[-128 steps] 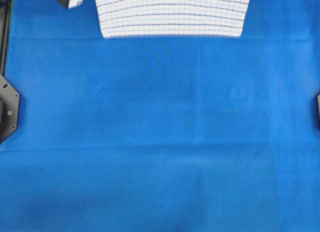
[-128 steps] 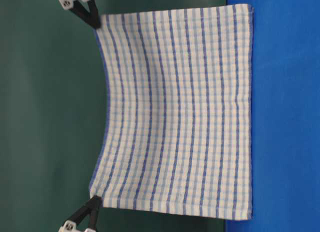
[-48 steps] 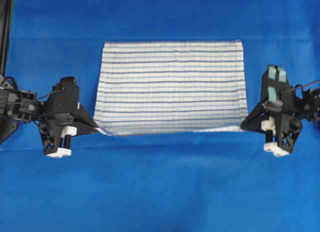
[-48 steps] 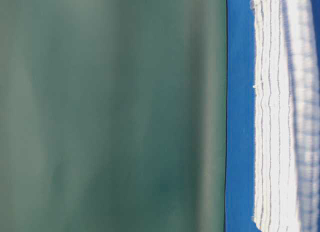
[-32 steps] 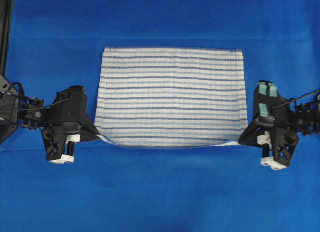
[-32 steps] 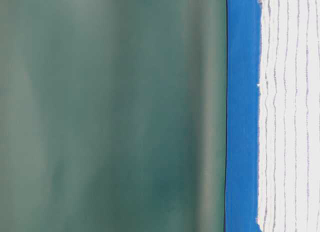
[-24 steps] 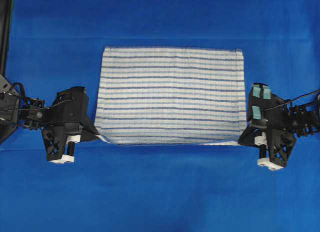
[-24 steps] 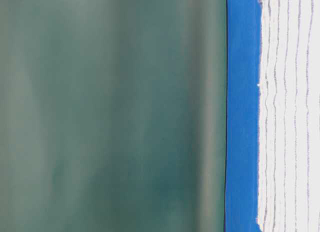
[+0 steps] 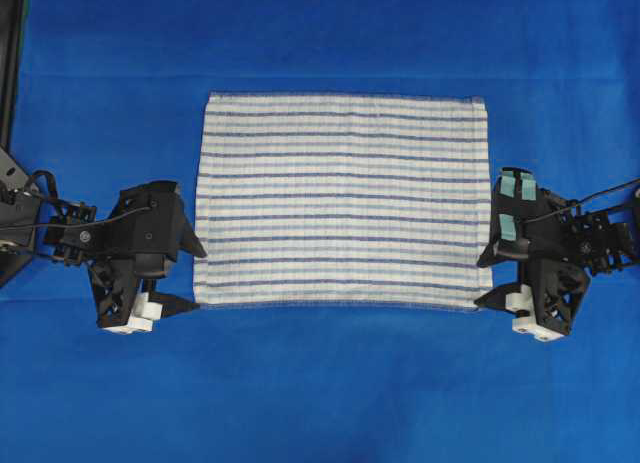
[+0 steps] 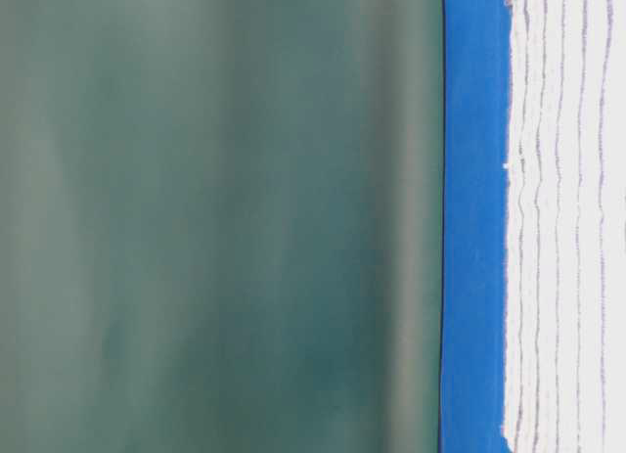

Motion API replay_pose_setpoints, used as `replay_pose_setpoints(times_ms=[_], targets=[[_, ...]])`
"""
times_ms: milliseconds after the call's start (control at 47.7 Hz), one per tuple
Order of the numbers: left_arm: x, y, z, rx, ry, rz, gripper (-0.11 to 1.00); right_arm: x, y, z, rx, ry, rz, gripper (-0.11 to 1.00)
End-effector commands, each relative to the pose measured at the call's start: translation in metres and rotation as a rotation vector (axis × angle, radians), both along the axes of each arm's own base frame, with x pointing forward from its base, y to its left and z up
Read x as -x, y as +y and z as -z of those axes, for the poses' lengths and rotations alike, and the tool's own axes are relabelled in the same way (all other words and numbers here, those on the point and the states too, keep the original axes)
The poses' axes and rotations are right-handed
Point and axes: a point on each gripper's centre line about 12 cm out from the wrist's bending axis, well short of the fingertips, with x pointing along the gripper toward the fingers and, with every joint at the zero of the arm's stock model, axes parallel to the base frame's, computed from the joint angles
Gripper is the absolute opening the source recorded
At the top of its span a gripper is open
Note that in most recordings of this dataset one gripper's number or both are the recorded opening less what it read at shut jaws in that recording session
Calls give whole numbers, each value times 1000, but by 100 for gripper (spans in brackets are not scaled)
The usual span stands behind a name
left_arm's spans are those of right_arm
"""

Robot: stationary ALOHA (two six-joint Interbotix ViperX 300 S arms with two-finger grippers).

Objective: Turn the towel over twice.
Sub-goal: 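Open both grippers to release the towel's near edge, then move both open grippers back to the towel's far corners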

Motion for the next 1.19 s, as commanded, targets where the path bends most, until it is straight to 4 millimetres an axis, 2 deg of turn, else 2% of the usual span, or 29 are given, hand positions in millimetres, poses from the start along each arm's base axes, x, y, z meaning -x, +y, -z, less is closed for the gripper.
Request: replay_pose_setpoints(times_ms=[0, 126, 272, 545, 712, 901, 1173], targets=[[-6, -2, -15, 5, -54, 8, 88, -7, 1, -17, 9, -63, -20, 63], [-9, 5, -29, 6, -94, -15, 88, -7, -11, -30, 45, -109, -18, 61], [-12, 30, -43, 0, -147, -98, 86, -5, -40, -47, 112, -165, 33, 61], [-12, 81, -50, -87, -185, -222, 86, 5, -96, -70, 220, -242, 181, 61], [-11, 102, -57, -112, -223, -289, 86, 10, -114, -72, 252, -244, 234, 61], [-10, 116, -58, -157, -225, -308, 86, 12, -124, -70, 259, -228, 272, 61], [-4, 148, -50, -223, -189, -380, 86, 16, -160, -44, 283, -121, 376, 61]])
